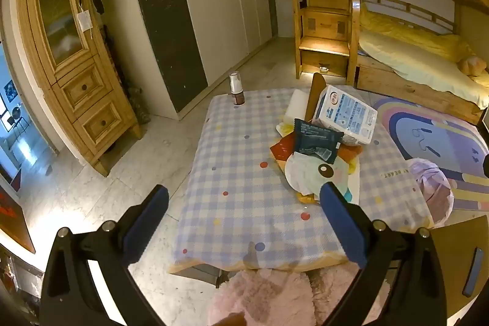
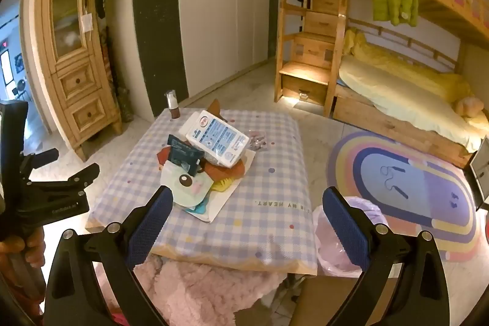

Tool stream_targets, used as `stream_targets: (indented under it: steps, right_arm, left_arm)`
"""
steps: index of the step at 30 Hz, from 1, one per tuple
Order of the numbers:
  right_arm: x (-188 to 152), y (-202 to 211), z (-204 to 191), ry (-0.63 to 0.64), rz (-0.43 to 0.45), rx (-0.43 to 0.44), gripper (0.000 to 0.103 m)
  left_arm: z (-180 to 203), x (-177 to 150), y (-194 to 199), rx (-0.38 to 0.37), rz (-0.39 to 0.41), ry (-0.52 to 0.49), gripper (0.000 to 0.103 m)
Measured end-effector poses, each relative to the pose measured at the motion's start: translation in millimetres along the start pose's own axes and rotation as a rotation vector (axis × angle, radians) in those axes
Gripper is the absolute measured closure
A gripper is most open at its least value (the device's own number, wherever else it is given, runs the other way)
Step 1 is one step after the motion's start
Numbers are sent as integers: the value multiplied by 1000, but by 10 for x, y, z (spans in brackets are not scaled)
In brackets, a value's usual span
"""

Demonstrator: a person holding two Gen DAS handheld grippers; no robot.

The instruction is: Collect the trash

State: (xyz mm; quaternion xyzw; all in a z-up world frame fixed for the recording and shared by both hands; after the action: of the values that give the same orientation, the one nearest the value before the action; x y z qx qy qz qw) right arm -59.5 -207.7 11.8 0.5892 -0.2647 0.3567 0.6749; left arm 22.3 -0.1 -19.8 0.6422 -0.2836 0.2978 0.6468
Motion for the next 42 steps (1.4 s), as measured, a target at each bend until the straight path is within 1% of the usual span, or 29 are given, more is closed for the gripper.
stream_targets:
  steps: [8,9,14,24,42]
  right_arm:
    - [-4,-4,3,2,-1,1,6]
    - [-8,-14,1,4,-7,-2,6]
    - [-14,-12,3,5,-5,-2,6]
    - [-27,-34,21,1,-6,-1,6]
    - [-18,-5,30,2,-3,-4,6]
  left_arm:
    - [0,4,21,-10,-2,-1,7]
    - [3,-1,2,1,-3,0,7]
    - [5,-3,6,5,-2,-1,7]
    - [-71,-48,-51,8,0,-2,7]
    - [-101,-27,-29,10,-2,-2,7]
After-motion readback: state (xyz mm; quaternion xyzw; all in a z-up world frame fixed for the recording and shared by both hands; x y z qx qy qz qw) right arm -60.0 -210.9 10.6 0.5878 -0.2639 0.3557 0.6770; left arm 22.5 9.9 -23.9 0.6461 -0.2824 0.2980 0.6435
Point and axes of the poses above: each gripper's, at about its wrist camera, not at the fingertips, and y roughly against the way its jaws point, z to its right, x to its top, the point moved 3 cm from there along -y, roughly the way its jaws point, and after that the axes turned 13 degrees about y, right-handed, at the moved point
